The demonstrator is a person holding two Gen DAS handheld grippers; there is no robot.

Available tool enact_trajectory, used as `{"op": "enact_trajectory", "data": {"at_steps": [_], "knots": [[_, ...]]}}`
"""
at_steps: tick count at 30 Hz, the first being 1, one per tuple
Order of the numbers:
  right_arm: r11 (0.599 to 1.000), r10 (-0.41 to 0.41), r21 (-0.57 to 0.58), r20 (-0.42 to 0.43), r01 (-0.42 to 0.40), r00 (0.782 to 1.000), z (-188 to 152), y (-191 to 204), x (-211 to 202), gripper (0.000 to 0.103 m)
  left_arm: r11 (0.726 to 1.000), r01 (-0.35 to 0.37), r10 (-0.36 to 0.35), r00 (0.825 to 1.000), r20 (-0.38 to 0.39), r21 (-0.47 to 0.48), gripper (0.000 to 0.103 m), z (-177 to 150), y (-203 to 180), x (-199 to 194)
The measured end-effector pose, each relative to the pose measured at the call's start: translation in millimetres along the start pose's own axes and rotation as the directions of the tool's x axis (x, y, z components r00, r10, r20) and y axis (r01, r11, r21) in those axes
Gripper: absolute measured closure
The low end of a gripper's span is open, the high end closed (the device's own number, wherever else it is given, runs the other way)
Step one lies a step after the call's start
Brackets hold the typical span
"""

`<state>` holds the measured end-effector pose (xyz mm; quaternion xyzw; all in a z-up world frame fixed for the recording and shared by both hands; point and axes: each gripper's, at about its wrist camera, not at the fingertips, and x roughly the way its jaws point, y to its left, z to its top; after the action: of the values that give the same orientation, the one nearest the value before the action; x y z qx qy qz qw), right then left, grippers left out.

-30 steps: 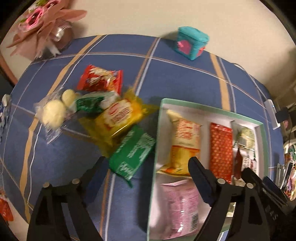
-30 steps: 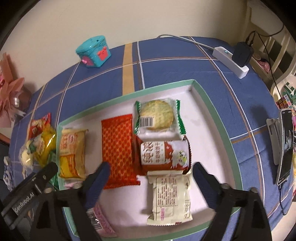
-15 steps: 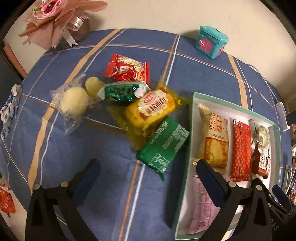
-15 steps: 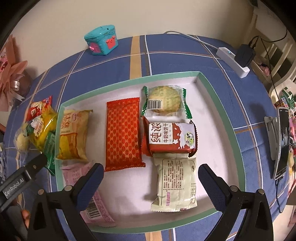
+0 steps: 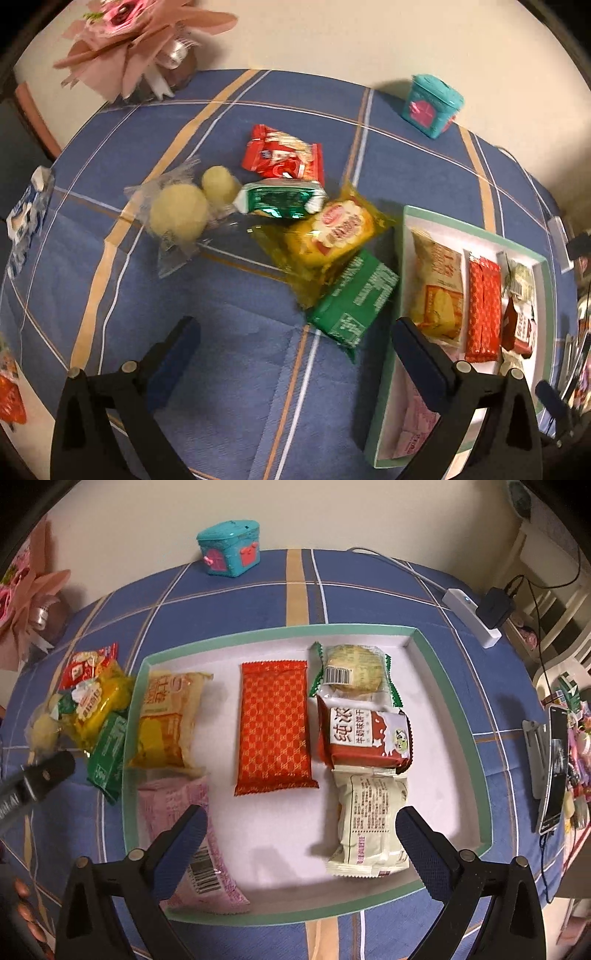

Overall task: Organize snacks
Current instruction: 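Move both tools back from the tray to the snack pile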

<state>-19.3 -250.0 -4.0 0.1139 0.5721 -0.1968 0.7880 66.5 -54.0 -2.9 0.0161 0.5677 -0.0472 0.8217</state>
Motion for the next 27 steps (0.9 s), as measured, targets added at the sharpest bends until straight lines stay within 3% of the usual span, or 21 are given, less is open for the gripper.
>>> {"op": "enact_trajectory", "data": {"at_steps": [4, 13, 22, 27], "knots": [[1.0, 0.026, -0.005, 0.02, -0.026, 0.999, -0.8, 10.2, -6.1, 0.0, 0.999, -0.011, 0.011, 1.0, -0.009, -0.046, 0.0, -0.3, 15.9, 5.3], [0.996, 0.081, -0.047, 0.033, -0.08, 0.996, 2.2, 55.0, -7.1, 0.0, 0.988, -0.108, 0.106, 0.994, -0.025, -0.112, 0.0, 11.2, 62.9, 10.1], [0.982, 0.135, -0.141, 0.06, -0.126, 0.989, -3.7, 104.3, -14.2, 0.0, 0.956, -0.194, 0.186, 0.981, -0.059, -0.219, 0.0, 12.5, 113.9, 15.4], [0.969, 0.199, -0.166, 0.098, -0.181, 0.975, 2.4, 117.5, -14.8, 0.0, 0.948, -0.212, 0.219, 0.976, 0.001, -0.237, 0.0, 18.1, 120.3, 10.4]]}}
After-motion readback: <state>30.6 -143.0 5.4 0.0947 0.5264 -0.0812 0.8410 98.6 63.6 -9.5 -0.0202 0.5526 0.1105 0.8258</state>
